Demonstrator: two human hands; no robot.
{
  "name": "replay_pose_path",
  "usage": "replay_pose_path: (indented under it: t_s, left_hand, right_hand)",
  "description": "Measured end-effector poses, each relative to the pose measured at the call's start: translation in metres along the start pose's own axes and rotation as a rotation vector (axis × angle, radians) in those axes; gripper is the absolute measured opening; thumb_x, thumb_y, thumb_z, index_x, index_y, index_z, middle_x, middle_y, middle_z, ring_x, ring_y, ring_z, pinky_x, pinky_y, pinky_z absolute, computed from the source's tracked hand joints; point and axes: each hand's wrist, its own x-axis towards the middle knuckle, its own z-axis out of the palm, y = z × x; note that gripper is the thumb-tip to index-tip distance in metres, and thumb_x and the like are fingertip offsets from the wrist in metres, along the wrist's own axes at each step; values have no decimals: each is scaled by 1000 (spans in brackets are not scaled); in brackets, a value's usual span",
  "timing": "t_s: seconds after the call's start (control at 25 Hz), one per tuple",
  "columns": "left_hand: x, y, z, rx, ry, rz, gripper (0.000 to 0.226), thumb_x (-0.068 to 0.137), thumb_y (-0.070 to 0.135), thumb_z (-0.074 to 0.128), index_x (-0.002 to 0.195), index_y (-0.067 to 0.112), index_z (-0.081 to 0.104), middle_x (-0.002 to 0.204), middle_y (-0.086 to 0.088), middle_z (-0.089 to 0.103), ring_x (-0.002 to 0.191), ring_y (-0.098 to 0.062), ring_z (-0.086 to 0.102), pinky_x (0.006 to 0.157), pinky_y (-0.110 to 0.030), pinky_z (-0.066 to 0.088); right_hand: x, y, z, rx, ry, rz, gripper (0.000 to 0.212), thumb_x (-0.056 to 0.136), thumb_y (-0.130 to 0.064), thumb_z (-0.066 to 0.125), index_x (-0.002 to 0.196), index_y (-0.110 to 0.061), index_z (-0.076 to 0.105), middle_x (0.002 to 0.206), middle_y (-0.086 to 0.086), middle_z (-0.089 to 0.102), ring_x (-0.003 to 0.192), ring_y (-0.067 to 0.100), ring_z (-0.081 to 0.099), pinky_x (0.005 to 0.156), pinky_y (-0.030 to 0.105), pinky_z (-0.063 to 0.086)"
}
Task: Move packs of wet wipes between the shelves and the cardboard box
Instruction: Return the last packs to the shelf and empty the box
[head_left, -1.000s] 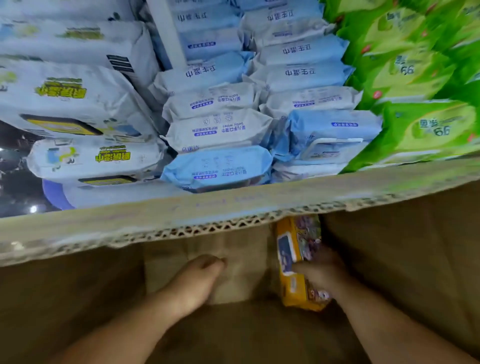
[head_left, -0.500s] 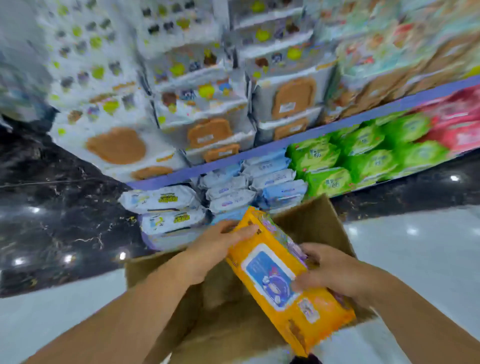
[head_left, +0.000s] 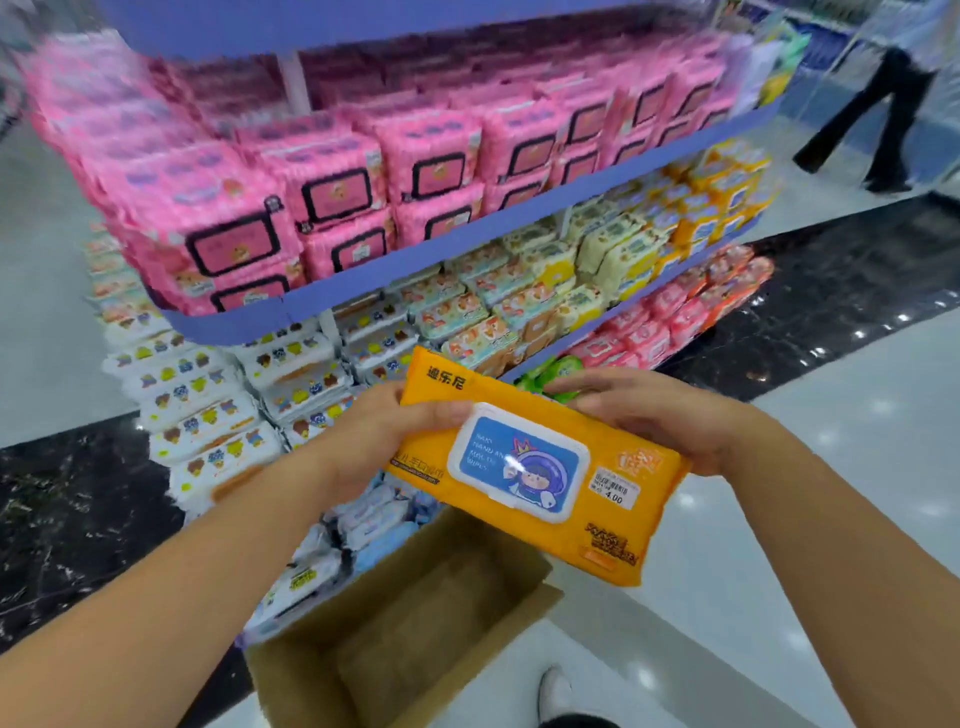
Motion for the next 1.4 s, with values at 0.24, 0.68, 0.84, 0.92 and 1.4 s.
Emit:
replay_pose_path:
  t_s: [0.24, 0.68, 0.84, 0.92, 1.4]
  left_hand:
    - [26, 66, 88, -222, 156, 105, 61, 67, 51, 75, 120, 20, 72, 107, -11, 79, 84, -28, 77, 66, -35, 60]
    - [199, 207, 312, -129, 169, 230, 34, 85, 42, 74, 109, 18, 72, 88, -5, 81, 70, -24, 78, 56, -31, 60]
    - [274, 245, 381, -129, 154, 213, 39, 85, 44, 74, 114, 19, 69, 94, -4, 81, 80, -26, 79, 62, -33, 63]
    - [326, 264, 409, -147, 144, 208, 40, 85, 42, 75, 116, 18, 68, 93, -4, 81, 77, -25, 79, 60, -32, 63]
    - [628, 330, 521, -182, 126, 90, 28, 86, 38, 76, 108, 25, 65, 92, 3, 81, 83, -23, 79, 74, -38, 61]
  right_hand:
    - [-72, 24, -73, 304, 394, -242, 46, 90, -54, 57, 125, -26, 68, 119, 10, 74, 104, 32, 72, 80, 46, 60]
    - [-109, 43, -335, 360, 622, -316, 29, 98, -47, 54, 116, -27, 63, 90, 0, 79, 74, 22, 74, 74, 40, 60]
    - [-108, 47, -443, 360, 649, -277, 30, 97, -49, 55, 117, -28, 63, 96, 0, 79, 81, 22, 76, 83, 44, 61]
    - [-96, 51, -501, 360, 661, -259, 33, 96, -50, 55, 119, -28, 64, 99, 1, 79, 85, 24, 77, 86, 45, 61]
    - [41, 70, -807, 393, 630, -101, 35, 95, -49, 57, 120, -27, 63, 101, -2, 79, 94, 20, 76, 88, 46, 60]
